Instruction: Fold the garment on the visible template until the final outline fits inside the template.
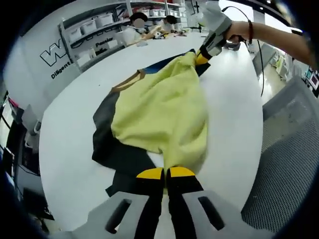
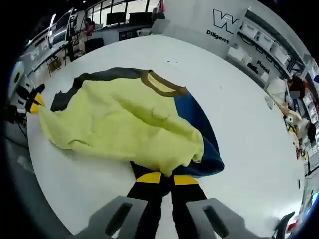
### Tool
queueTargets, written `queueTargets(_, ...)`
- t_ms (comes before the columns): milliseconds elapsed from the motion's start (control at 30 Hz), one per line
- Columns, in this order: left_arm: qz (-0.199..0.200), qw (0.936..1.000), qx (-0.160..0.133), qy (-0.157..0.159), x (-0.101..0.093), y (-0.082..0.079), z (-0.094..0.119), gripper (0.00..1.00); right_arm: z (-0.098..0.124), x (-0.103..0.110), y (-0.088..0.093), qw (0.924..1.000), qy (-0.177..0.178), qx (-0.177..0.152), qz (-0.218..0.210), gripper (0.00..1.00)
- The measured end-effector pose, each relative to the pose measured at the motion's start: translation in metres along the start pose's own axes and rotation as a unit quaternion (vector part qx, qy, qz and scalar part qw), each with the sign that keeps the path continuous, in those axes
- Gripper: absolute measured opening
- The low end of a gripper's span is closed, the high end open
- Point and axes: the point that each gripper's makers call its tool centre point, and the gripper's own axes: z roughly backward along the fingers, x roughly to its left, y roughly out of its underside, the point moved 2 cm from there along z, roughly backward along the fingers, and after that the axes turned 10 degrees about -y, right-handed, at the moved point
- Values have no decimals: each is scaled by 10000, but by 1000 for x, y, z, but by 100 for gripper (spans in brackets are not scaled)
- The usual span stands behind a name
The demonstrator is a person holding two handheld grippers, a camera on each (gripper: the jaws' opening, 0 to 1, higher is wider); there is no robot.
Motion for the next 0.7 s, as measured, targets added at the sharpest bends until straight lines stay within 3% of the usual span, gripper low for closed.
queueTargets(100,13,10000,50,-45,3,3,1,2,1,-10,-2,9992,-72,-50,396,0)
queueTargets(233,88,9999,49,-92,8,5,3,2,-1,-21,0,9995,-75,-160,248,0)
queueTargets(300,245,9997,3,-40,9,3,4,2,-2,-30,-9,9981,82,-514,333,0)
queueTargets(367,296,9996,2,-9,9,3,3,2,-6,-34,-11,9977,133,-593,293,0)
queueTargets(467,324,9995,25,25,8,2,1,2,-6,-47,-29,9908,606,-1176,271,0)
queueTargets(533,282,9996,33,10,8,1,-1,2,-7,-44,-39,9869,580,-1500,134,0)
queueTargets(700,379,9993,13,17,9,-2,-4,2,-11,-34,-44,9851,517,-1622,-243,1)
